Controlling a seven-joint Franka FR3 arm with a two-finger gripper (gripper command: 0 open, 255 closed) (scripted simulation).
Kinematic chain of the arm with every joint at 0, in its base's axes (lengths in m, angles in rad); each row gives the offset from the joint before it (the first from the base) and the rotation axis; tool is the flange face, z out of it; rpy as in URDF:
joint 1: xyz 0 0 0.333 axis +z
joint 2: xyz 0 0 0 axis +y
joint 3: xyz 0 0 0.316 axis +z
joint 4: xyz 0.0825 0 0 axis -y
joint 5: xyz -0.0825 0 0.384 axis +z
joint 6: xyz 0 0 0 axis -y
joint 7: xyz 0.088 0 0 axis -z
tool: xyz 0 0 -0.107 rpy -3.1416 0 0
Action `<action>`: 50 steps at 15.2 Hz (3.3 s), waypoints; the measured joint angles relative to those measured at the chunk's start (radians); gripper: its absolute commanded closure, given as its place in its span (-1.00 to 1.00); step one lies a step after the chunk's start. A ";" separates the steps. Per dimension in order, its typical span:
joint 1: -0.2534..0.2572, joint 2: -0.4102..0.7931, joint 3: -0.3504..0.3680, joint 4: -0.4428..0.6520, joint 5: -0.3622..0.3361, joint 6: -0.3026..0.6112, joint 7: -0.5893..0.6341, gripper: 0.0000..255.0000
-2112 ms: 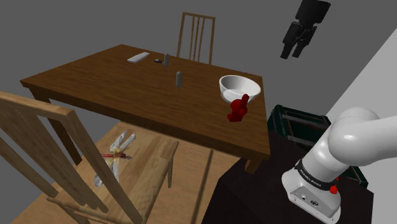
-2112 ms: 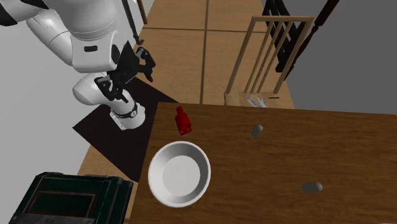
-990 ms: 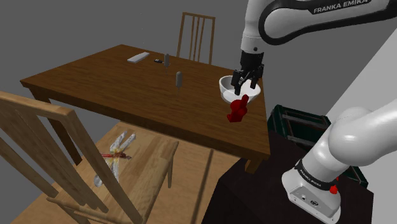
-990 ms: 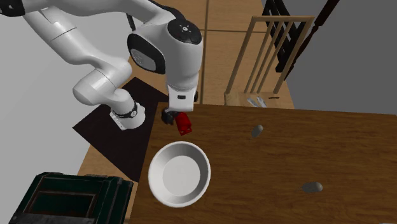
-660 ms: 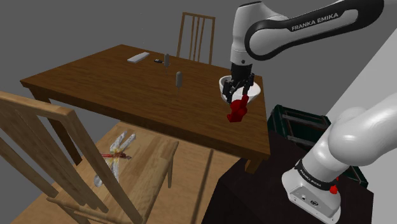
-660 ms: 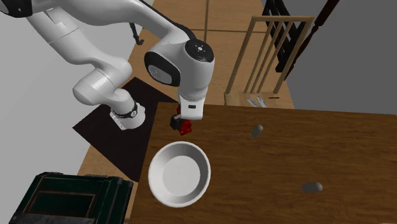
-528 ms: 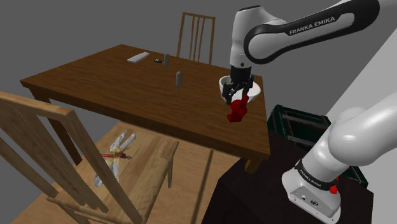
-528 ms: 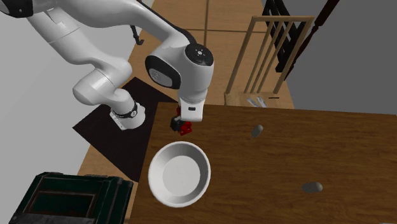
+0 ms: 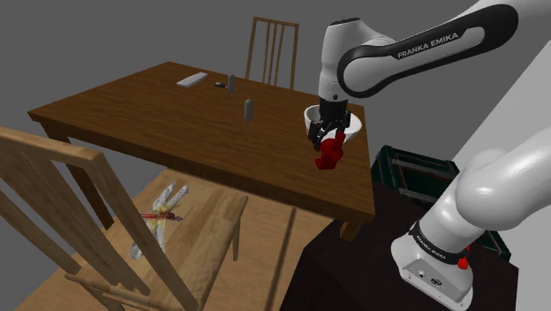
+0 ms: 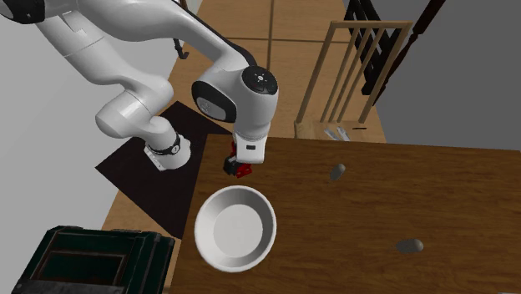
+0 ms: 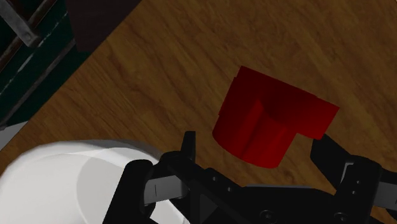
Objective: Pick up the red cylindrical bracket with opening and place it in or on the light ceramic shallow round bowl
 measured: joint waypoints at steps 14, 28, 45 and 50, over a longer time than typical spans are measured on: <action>0.000 -0.005 -0.001 0.013 0.000 -0.017 -0.002 1.00; 0.002 -0.072 -0.011 0.143 0.007 -0.214 -0.020 1.00; -0.022 -0.042 -0.047 0.360 -0.018 -0.399 -0.074 1.00; -0.066 0.049 -0.114 0.444 -0.062 -0.384 -0.169 1.00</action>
